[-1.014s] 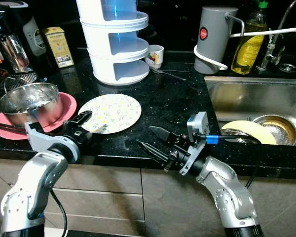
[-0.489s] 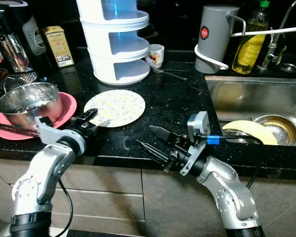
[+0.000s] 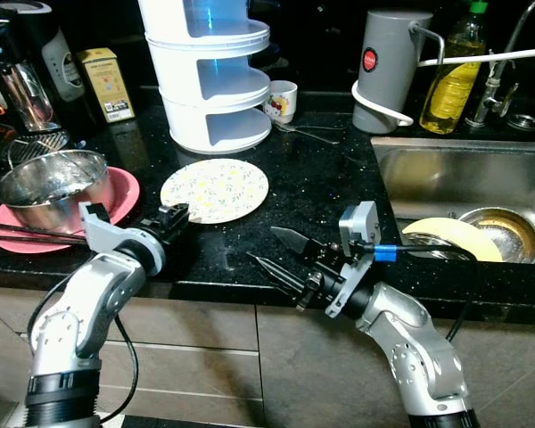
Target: Kitchen organization
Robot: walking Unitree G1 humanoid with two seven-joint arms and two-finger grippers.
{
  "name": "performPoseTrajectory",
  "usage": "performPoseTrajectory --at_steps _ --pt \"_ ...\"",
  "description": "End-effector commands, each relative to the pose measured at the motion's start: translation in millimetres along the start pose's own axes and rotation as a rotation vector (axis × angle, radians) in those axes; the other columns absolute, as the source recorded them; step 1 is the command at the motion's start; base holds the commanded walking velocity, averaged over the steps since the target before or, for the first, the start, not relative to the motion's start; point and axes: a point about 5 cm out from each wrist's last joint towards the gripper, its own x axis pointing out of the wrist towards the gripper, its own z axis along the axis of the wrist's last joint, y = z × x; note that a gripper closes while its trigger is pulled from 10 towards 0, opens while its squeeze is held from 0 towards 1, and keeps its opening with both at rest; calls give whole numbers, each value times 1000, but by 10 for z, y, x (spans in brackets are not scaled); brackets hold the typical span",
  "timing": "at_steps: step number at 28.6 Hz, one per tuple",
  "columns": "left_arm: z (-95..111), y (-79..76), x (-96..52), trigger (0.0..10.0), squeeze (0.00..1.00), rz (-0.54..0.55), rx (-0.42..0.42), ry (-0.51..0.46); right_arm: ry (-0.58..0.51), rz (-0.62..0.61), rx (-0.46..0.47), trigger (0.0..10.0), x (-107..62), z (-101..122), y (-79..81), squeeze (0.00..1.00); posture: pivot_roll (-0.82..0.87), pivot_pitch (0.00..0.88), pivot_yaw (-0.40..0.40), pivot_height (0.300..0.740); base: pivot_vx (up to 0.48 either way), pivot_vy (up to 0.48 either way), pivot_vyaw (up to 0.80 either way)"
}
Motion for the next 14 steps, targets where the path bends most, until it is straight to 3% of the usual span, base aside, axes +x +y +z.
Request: performPoseTrajectory --at_steps 1,8,9,14 --pt "-50 166 30 0 0 76 -12 26 -5 2 -10 10000 -16 40 11 0 -38 0 -3 740 0 0 0" --pt "-70 87 23 314 0 39 51 51 -1 1 -14 10000 -12 38 2 0 -37 0 -4 740 0 0 0" --pt "-116 30 17 10000 0 10 79 81 -1 1 -14 10000 -12 40 0 0 -37 0 -3 740 0 0 0" --pt "-306 -137 -27 10000 0 -54 198 185 -1 -2 -16 10000 -18 45 -9 0 -34 0 -2 740 0 0 0"
